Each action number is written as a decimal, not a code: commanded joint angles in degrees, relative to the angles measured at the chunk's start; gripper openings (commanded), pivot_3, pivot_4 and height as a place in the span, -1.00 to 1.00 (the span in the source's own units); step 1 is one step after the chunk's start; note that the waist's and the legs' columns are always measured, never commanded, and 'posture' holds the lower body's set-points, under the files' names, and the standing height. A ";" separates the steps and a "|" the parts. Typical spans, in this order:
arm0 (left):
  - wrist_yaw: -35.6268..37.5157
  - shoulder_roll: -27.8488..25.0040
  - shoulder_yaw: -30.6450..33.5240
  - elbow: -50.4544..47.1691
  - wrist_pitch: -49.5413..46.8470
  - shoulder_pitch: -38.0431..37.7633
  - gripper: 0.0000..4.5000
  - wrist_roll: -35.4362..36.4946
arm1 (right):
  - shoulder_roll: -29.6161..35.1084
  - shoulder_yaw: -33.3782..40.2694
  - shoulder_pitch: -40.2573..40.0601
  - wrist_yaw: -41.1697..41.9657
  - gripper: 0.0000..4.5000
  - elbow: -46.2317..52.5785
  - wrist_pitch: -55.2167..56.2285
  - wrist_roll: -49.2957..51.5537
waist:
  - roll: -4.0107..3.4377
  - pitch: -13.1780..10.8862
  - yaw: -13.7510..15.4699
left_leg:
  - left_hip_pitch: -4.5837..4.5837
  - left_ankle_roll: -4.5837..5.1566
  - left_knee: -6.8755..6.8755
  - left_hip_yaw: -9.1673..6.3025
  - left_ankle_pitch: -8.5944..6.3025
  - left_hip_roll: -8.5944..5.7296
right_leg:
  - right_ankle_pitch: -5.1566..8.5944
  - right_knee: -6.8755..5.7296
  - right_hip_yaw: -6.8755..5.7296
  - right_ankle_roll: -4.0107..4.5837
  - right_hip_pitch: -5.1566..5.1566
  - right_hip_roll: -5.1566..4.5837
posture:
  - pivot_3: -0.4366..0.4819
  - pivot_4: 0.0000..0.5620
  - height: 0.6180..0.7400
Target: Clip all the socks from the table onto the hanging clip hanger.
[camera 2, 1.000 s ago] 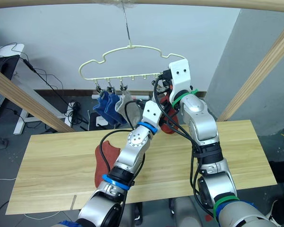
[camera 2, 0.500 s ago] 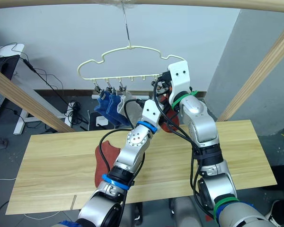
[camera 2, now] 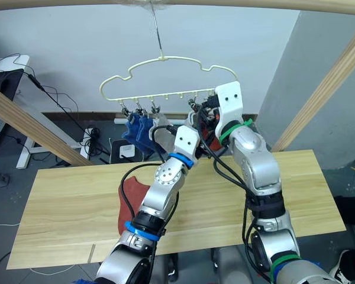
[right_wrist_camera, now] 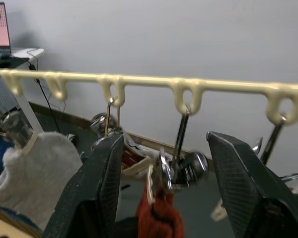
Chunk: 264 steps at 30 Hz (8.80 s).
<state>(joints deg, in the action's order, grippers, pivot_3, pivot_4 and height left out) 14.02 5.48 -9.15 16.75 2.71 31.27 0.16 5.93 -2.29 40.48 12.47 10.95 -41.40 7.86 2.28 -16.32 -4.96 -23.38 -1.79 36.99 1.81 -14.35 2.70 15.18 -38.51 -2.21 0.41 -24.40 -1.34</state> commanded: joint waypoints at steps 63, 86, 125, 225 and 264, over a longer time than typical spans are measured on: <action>16.32 -17.30 5.75 -24.50 -18.62 -0.75 -0.18 14.30 | -1.64 1.86 5.08 -6.17 -0.17 -9.17 9.59 -2.65 | -0.01 0.00 0.07 | 0.05 -0.02 0.06 -0.01 0.01 0.02 | -0.01 -0.14 0.06 0.01 -0.01 0.03 | -0.41 -0.06 1.00; 17.89 -16.54 7.23 -31.28 -24.03 -4.76 -0.10 22.65 | -1.92 2.92 6.82 -5.87 -1.00 -11.49 11.40 -2.53 | -0.02 0.00 0.06 | 0.07 -0.02 0.07 0.00 0.02 0.03 | -0.01 -0.20 0.07 0.02 -0.01 0.01 | -0.39 -0.06 1.00; 16.58 -21.62 4.05 -37.83 -23.39 -14.02 1.00 19.45 | 0.35 3.83 0.13 -2.36 -0.26 1.21 7.90 0.88 | -0.02 0.00 0.12 | 0.24 -0.02 0.08 0.10 0.01 0.02 | 0.00 -0.37 0.22 0.02 0.00 0.02 | -0.40 -0.01 1.00; 3.37 -25.51 14.49 -13.78 -26.32 -29.45 1.00 8.06 | -4.90 3.72 5.33 -10.16 -1.00 -11.76 12.41 -2.89 | -0.04 -0.01 0.21 | 0.31 -0.01 0.04 0.11 0.00 0.04 | 0.00 -0.39 0.20 0.03 0.01 0.00 | -0.40 0.01 1.00; 2.26 3.26 0.08 8.09 -2.51 5.67 -0.99 4.04 | -4.49 3.42 5.28 -10.30 -1.00 -10.11 10.95 -3.03 | -0.03 0.00 -0.17 | 0.20 0.00 0.05 0.13 0.00 -0.03 | 0.00 -0.29 0.19 0.01 0.01 0.02 | -0.54 -0.03 1.00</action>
<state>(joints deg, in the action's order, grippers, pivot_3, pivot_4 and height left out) 18.02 7.56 -9.79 23.10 -3.34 34.94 4.95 1.32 0.93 45.08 2.35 -2.27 -30.59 4.62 2.25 -16.33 -5.13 -23.22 -1.79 37.06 1.92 -14.35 2.67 15.18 -38.76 -2.06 0.42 -24.39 -1.33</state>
